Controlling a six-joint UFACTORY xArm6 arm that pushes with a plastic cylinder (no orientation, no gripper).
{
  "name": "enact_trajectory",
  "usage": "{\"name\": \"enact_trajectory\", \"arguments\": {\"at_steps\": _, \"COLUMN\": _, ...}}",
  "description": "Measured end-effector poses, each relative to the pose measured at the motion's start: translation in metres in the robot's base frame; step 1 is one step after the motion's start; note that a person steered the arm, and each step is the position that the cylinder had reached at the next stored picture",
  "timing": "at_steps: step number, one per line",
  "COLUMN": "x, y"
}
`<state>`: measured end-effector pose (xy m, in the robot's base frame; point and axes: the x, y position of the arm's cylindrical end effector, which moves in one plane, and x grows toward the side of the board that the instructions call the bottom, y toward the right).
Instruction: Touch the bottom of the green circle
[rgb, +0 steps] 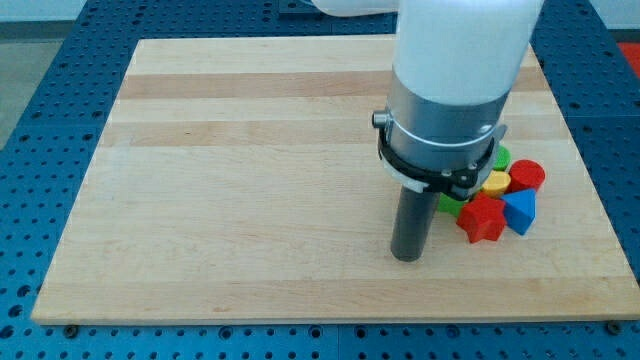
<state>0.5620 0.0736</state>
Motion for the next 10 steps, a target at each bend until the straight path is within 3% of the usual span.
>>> {"name": "enact_trajectory", "arguments": {"at_steps": 4, "x": -0.07, "y": 0.001}}
{"name": "enact_trajectory", "arguments": {"at_steps": 6, "x": -0.105, "y": -0.072}}
{"name": "enact_trajectory", "arguments": {"at_steps": 7, "x": -0.124, "y": -0.043}}
{"name": "enact_trajectory", "arguments": {"at_steps": 8, "x": -0.099, "y": -0.009}}
{"name": "enact_trajectory", "arguments": {"at_steps": 10, "x": -0.1, "y": -0.003}}
